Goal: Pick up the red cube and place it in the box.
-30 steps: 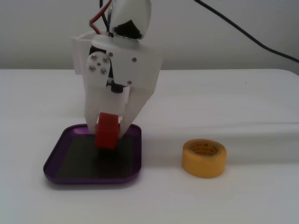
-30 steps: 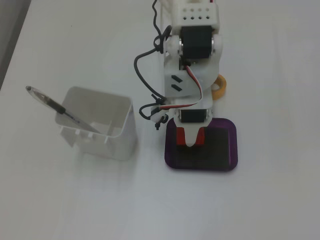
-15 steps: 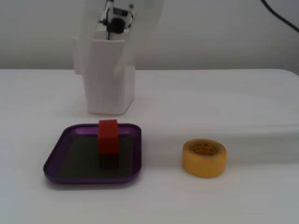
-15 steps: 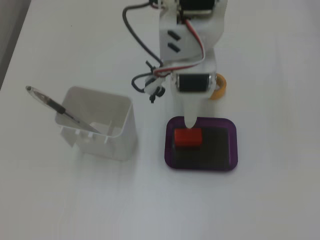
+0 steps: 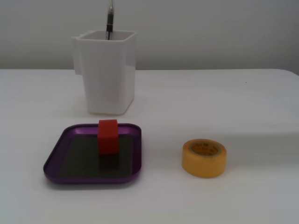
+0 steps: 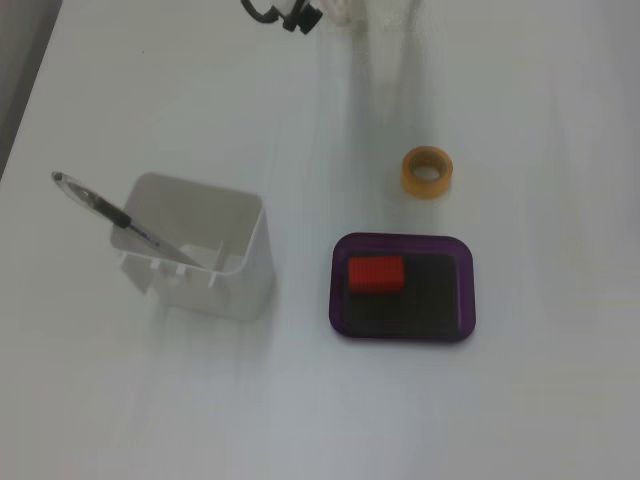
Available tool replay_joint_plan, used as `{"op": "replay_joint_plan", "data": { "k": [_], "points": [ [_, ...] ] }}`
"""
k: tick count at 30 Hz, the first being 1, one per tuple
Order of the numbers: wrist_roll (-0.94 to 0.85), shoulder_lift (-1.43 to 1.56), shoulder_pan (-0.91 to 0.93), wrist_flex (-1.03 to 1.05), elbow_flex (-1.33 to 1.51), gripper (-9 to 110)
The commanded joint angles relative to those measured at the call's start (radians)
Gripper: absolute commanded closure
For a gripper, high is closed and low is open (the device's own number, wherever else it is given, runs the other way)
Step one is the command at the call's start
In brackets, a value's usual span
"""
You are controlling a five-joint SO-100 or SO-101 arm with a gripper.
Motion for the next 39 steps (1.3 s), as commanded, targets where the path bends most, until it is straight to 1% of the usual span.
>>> {"op": "replay_joint_plan", "data": {
  "k": [1, 6, 14, 18, 27, 32, 39],
  "points": [
    [-0.003, 0.225, -0.006, 0.0, 0.239, 90],
    [0.003, 0.46, -0.005, -0.009, 0.549, 90],
    [0.0, 0.73, 0.006, -0.13, 1.037, 90],
    [0.002, 0.847, 0.006, -0.232, 1.29, 90],
    [0.008, 1.137, 0.006, -0.537, 1.832, 90],
    [0.008, 1.339, 0.006, -0.68, 2.08, 90],
    [0.008, 1.631, 0.006, -0.703, 2.303, 90]
  ]
}}
